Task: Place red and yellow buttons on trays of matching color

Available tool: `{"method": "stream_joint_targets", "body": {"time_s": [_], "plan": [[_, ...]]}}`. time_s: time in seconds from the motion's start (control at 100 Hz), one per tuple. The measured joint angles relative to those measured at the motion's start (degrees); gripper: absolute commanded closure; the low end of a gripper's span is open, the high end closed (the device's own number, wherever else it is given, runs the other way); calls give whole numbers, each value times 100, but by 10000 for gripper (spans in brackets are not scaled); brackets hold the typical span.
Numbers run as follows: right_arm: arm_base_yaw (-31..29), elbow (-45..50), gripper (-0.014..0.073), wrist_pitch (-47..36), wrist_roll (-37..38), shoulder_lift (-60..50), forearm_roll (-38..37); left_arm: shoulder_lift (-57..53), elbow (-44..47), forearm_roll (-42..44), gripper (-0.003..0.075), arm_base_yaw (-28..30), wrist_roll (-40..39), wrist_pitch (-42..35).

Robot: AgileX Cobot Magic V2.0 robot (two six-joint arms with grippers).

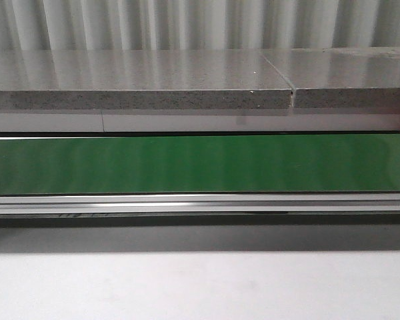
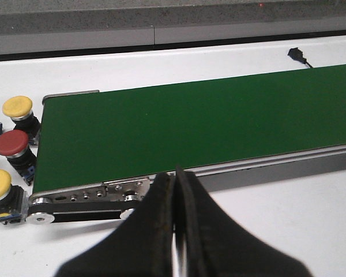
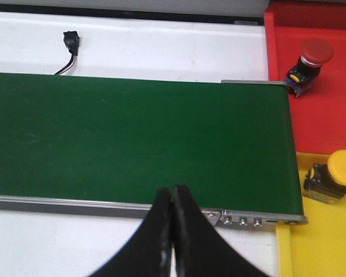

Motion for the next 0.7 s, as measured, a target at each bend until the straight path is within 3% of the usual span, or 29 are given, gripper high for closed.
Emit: {"method": "stream_joint_targets", "body": {"time_s": [0.39,0.7], "plan": [[0,1028,695,63,0,-2056,63,0,0,0,741,0,0,-73],[0,1078,695,23,0,-2284,76,214,-79,75,741,0,0,-302]]}}
